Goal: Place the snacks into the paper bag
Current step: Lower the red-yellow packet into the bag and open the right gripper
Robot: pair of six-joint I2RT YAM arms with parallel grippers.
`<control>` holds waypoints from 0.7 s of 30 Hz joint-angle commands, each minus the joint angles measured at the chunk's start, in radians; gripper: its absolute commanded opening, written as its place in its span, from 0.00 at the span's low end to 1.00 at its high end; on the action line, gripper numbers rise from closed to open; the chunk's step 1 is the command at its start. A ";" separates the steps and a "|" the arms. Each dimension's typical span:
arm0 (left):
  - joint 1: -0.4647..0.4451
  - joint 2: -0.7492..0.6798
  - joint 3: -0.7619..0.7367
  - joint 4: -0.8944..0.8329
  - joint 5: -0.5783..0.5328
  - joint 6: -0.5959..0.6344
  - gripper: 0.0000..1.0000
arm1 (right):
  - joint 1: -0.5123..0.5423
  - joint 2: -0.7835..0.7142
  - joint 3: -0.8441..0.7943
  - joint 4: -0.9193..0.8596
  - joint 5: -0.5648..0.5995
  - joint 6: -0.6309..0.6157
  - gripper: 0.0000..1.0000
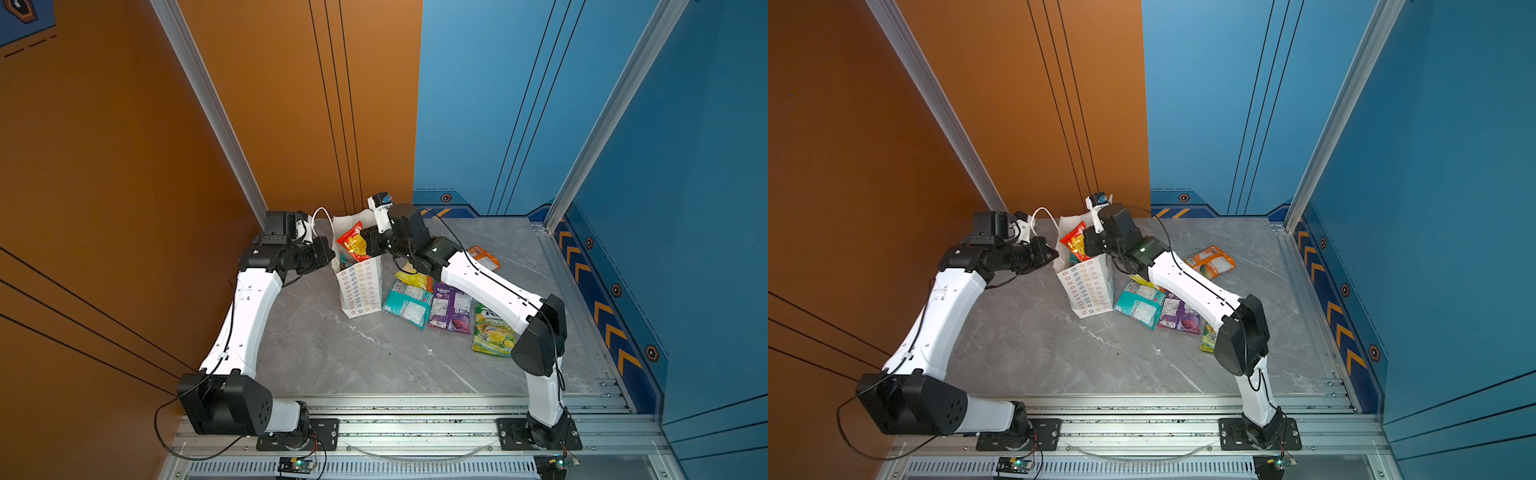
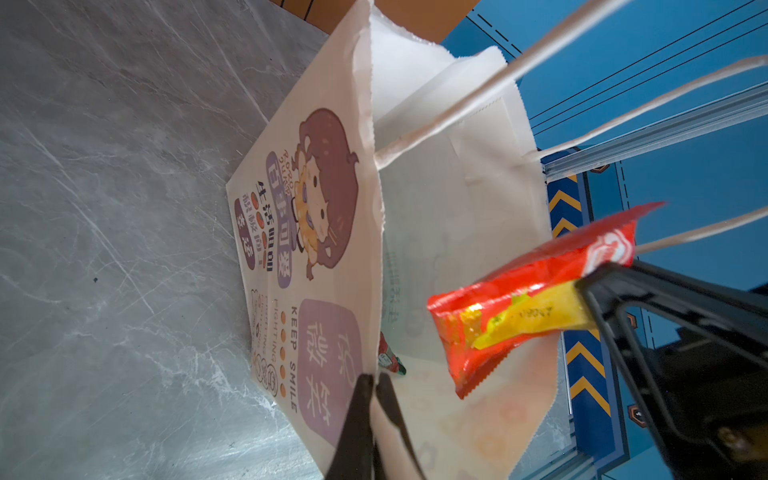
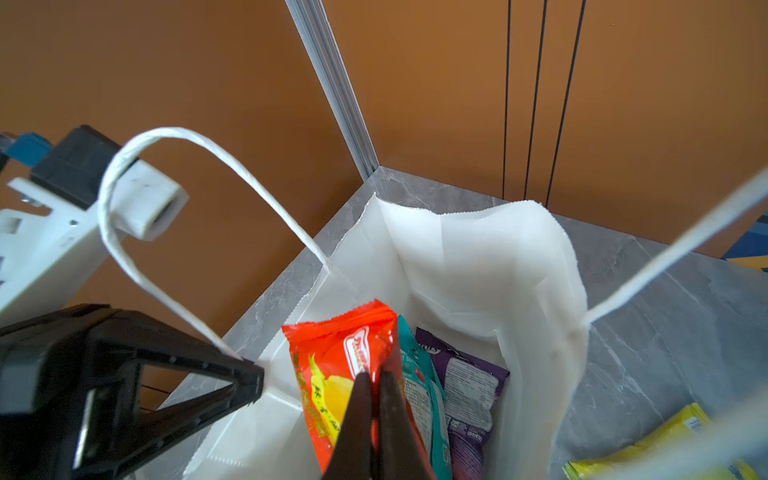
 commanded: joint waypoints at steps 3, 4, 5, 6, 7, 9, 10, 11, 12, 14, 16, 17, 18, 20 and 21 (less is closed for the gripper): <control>0.008 -0.024 0.012 -0.012 0.032 -0.006 0.00 | 0.002 -0.069 -0.080 0.070 -0.018 -0.025 0.00; 0.009 -0.024 0.012 -0.012 0.034 -0.006 0.00 | 0.002 -0.074 -0.091 0.072 -0.024 -0.026 0.00; 0.009 -0.024 0.012 -0.011 0.035 -0.007 0.00 | 0.001 -0.079 -0.103 0.074 -0.034 -0.026 0.00; 0.009 -0.025 0.012 -0.013 0.034 -0.006 0.00 | 0.004 -0.084 -0.115 0.078 -0.040 -0.025 0.00; 0.009 -0.025 0.013 -0.012 0.034 -0.005 0.00 | 0.007 -0.090 -0.127 0.084 -0.044 -0.029 0.00; 0.010 -0.026 0.013 -0.012 0.034 -0.006 0.00 | 0.011 -0.099 -0.150 0.091 -0.050 -0.040 0.00; 0.010 -0.025 0.013 -0.012 0.034 -0.006 0.00 | 0.014 -0.104 -0.160 0.092 -0.053 -0.045 0.00; 0.010 -0.025 0.015 -0.012 0.036 -0.006 0.00 | 0.017 -0.107 -0.169 0.095 -0.055 -0.054 0.00; 0.010 -0.025 0.015 -0.013 0.035 -0.006 0.00 | 0.019 -0.112 -0.174 0.096 -0.056 -0.058 0.00; 0.010 -0.026 0.015 -0.012 0.036 -0.007 0.00 | 0.022 -0.118 -0.174 0.098 -0.065 -0.065 0.00; 0.011 -0.026 0.015 -0.012 0.037 -0.006 0.00 | 0.025 -0.124 -0.217 0.107 -0.078 -0.070 0.00; 0.009 -0.027 0.015 -0.013 0.038 -0.007 0.00 | 0.027 -0.128 -0.224 0.109 -0.085 -0.074 0.00; 0.012 -0.027 0.015 -0.012 0.037 -0.007 0.00 | 0.028 -0.130 -0.231 0.110 -0.088 -0.076 0.00; 0.012 -0.028 0.017 -0.013 0.037 -0.007 0.00 | 0.030 -0.136 -0.242 0.110 -0.093 -0.081 0.00; 0.011 -0.028 0.016 -0.011 0.038 -0.007 0.00 | 0.031 -0.138 -0.246 0.109 -0.094 -0.083 0.00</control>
